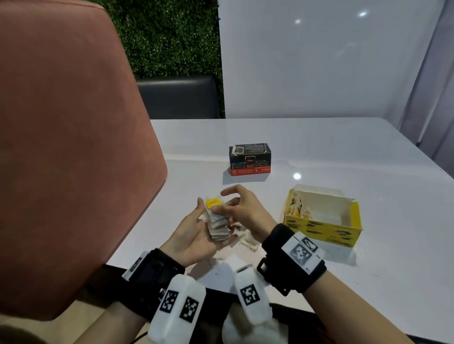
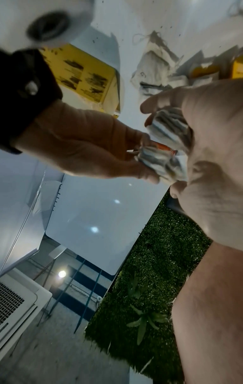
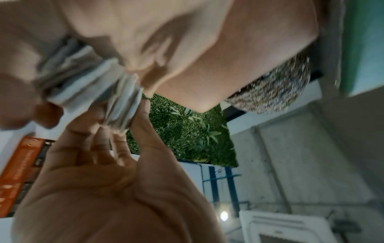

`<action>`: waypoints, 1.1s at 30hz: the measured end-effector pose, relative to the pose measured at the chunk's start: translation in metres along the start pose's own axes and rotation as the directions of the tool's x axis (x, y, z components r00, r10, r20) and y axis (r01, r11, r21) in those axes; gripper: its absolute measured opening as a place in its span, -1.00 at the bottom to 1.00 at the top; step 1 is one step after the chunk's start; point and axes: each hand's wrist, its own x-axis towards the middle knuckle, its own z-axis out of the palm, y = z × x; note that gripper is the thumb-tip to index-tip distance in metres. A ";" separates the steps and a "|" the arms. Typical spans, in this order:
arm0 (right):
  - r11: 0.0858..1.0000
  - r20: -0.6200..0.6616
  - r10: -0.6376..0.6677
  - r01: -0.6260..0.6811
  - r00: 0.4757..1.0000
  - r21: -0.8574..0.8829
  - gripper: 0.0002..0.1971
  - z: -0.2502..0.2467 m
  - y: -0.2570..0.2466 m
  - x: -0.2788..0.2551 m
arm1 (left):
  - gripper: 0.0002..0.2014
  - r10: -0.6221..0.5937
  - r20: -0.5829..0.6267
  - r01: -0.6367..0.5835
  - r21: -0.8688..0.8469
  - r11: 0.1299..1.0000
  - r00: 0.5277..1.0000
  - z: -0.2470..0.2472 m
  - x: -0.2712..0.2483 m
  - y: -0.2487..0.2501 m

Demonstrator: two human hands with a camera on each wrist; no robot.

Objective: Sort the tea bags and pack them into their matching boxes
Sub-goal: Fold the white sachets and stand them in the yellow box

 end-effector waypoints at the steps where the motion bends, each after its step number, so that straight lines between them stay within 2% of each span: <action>1: 0.996 -0.008 -0.013 0.012 1.000 -0.088 -0.53 0.002 0.000 0.001 | -0.33 0.011 -0.013 -0.011 0.014 1.000 1.000 0.002 0.000 0.000; 3: 0.966 -0.034 -0.051 0.040 0.998 -0.255 -0.53 0.004 0.000 0.000 | -0.37 0.011 -0.023 -0.011 0.010 1.000 1.000 0.003 0.000 0.000; 7: 0.911 -0.034 -0.113 0.090 0.993 -0.403 -0.57 0.005 -0.002 -0.003 | -0.35 -0.019 -0.043 0.020 0.024 1.000 0.999 0.000 0.003 -0.002; 10: 0.832 -0.020 -0.152 0.117 0.988 -0.542 -0.71 0.002 -0.004 -0.004 | -0.51 -0.027 -0.045 0.028 0.018 0.999 0.999 -0.003 0.004 0.000; 14: 0.768 0.055 -0.203 0.194 0.978 -0.610 -0.80 -0.004 -0.012 -0.007 | -0.62 0.004 -0.051 -0.002 0.034 0.999 0.999 -0.004 0.004 0.003; 17: 0.650 0.150 -0.291 0.310 0.945 -0.694 -0.85 -0.006 -0.016 -0.011 | -0.64 0.030 -0.056 -0.027 0.044 0.999 0.998 -0.002 0.006 0.003; 21: 0.555 0.308 -0.294 0.424 0.905 -0.715 -0.84 -0.011 -0.019 -0.018 | -0.50 0.017 -0.053 -0.014 0.044 0.999 0.998 -0.002 0.006 0.007; 23: 0.484 0.336 -0.288 0.439 0.897 -0.757 -0.82 -0.011 -0.018 -0.021 | -0.47 -0.030 -0.033 0.031 0.033 0.999 0.999 -0.004 0.007 0.009; 26: 0.389 0.331 -0.340 0.452 0.880 -0.803 -0.83 -0.011 -0.012 -0.025 | -0.68 -0.038 -0.021 0.040 0.059 0.997 0.999 -0.004 0.010 0.009; 28: 0.371 0.325 -0.380 0.465 0.866 -0.804 -0.85 -0.010 -0.008 -0.027 | -0.76 -0.023 0.002 0.023 0.076 0.997 1.000 -0.002 0.010 0.008; 30: 0.395 0.326 -0.387 0.475 0.862 -0.787 -0.87 -0.010 -0.008 -0.027 | -0.79 0.001 0.013 -0.002 0.079 0.997 1.000 -0.002 0.010 0.006; 33: 0.517 0.312 -0.380 0.479 0.871 -0.709 -0.91 -0.020 -0.011 -0.023 | -0.74 0.072 0.014 -0.073 0.159 0.985 0.997 0.001 0.009 0.005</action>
